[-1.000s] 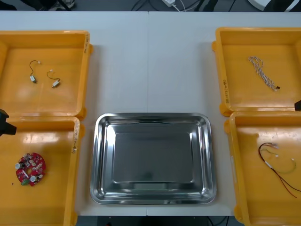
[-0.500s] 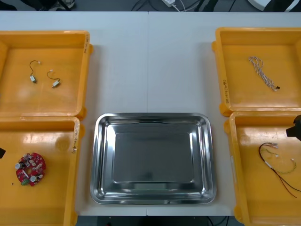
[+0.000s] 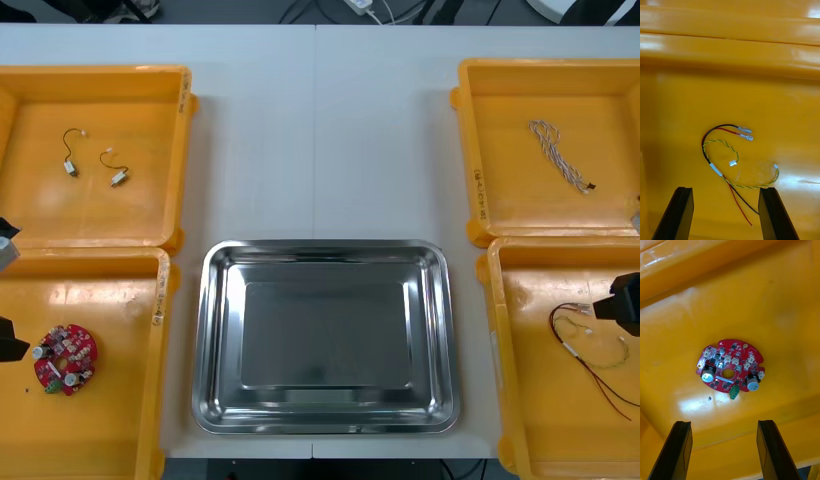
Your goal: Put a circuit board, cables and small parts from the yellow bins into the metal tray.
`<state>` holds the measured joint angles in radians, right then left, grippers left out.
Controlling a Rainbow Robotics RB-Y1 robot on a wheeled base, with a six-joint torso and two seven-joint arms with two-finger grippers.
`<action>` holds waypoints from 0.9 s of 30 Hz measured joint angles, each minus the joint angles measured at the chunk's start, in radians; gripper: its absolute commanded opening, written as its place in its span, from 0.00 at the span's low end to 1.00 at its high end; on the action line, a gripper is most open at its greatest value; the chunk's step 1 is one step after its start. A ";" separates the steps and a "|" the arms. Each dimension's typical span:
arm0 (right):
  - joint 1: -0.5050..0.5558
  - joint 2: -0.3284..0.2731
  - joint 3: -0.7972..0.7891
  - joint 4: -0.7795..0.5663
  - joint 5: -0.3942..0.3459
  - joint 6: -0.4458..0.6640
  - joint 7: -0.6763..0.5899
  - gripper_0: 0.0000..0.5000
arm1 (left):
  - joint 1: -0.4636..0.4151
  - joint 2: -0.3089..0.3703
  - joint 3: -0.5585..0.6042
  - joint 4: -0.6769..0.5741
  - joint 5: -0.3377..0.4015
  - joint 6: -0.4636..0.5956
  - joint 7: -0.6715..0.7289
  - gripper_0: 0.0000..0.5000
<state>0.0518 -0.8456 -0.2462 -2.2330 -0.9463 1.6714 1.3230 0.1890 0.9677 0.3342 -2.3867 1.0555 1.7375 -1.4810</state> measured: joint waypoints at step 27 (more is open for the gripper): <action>0.047 0.026 0.239 0.000 0.204 -0.191 0.221 1.00 | 0.287 0.000 0.064 -0.054 -0.011 -0.291 -0.414 1.00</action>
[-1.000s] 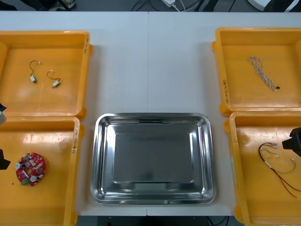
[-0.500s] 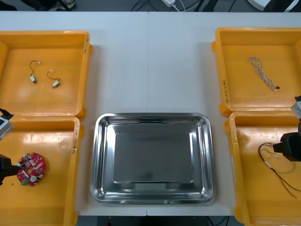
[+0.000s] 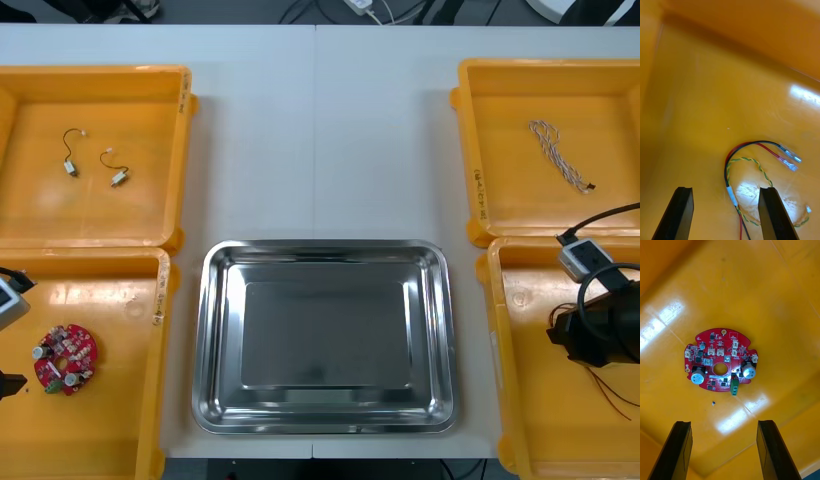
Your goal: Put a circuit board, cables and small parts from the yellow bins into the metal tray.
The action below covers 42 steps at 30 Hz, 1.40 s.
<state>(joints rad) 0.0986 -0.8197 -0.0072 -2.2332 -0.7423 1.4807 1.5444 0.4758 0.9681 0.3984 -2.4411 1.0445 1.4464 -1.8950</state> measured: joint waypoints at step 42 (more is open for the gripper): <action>0.076 -0.091 0.131 0.079 0.029 -0.252 0.188 1.00 | 0.067 0.000 -0.141 0.071 -0.116 -0.211 -0.055 1.00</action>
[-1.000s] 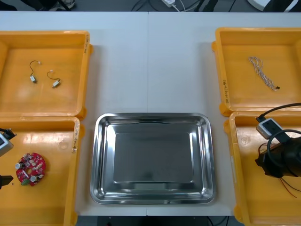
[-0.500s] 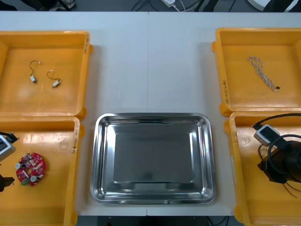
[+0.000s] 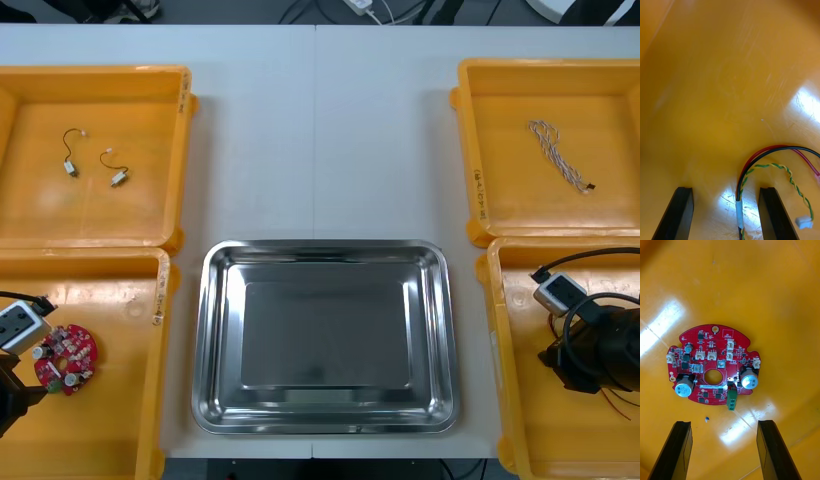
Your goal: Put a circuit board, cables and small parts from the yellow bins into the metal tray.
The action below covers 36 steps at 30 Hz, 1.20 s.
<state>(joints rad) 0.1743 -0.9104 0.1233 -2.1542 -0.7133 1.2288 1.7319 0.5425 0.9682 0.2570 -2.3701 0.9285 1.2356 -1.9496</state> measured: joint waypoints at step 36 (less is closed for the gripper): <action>0.000 -0.001 0.000 0.002 0.035 -0.007 0.002 0.00 | 0.010 0.001 -0.123 0.119 -0.040 -0.142 0.000 1.00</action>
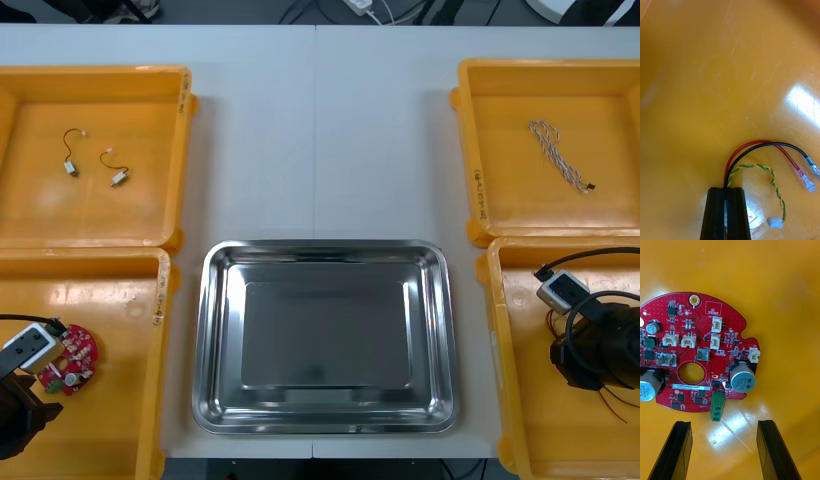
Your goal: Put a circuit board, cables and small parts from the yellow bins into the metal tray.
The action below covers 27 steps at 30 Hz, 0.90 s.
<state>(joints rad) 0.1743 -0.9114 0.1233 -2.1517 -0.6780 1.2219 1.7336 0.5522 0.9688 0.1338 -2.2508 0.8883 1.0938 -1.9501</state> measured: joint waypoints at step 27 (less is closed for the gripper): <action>-0.054 0.000 -0.251 -0.123 -0.214 0.398 0.000 0.00 | -0.023 0.012 -0.057 0.041 -0.009 -0.033 0.000 1.00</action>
<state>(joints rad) 0.1201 -0.9116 -0.1275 -2.2750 -0.8924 1.6202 1.7332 0.5292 0.9811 0.0763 -2.2099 0.8789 1.0607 -1.9503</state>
